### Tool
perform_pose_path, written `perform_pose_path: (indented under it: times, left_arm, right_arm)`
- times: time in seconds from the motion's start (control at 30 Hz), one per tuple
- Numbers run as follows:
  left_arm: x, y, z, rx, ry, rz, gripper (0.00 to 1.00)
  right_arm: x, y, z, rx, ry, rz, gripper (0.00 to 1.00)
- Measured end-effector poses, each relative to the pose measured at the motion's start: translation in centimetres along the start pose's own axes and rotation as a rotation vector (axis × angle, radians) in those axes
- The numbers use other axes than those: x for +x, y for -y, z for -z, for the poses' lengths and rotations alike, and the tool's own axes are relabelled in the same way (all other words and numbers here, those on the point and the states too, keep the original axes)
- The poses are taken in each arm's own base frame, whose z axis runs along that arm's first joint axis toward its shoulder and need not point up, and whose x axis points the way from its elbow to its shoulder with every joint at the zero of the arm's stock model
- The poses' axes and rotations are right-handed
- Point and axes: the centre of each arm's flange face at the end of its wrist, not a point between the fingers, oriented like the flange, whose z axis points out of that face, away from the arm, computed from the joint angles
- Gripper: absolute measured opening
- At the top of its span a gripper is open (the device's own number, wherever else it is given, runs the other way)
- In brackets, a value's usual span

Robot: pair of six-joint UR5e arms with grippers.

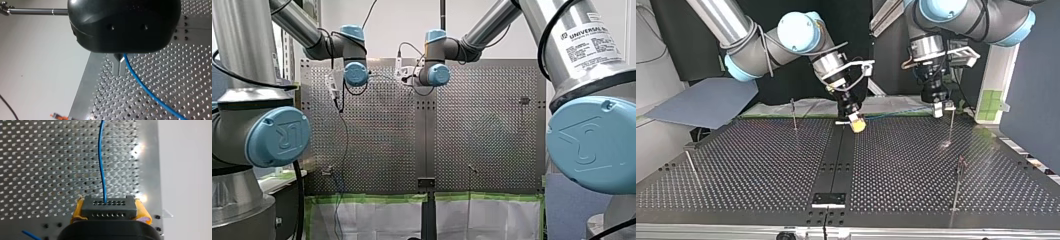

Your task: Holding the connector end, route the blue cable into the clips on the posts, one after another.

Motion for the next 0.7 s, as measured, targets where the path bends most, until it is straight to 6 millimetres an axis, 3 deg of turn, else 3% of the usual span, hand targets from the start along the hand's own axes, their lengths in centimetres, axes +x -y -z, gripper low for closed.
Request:
perform_pose_path:
  times: [0.3, 0.57, 0.7]
  left_arm:
    - [-1.2, -1.6, -2.4, 0.003, 0.016, -0.008, 0.0]
    - [-3.3, -3.3, -5.5, -0.016, 0.043, -0.017, 0.0]
    - [-4.6, -4.2, -6.9, -0.05, 0.06, -0.021, 0.0]
  right_arm:
    - [2.6, 0.6, -1.3, 0.001, -0.038, -0.007, 0.0]
    - [0.4, 2.1, -2.6, 0.008, -0.019, -0.013, 0.0]
    - [0.8, 3.1, -3.4, 0.019, -0.032, -0.018, 0.0]
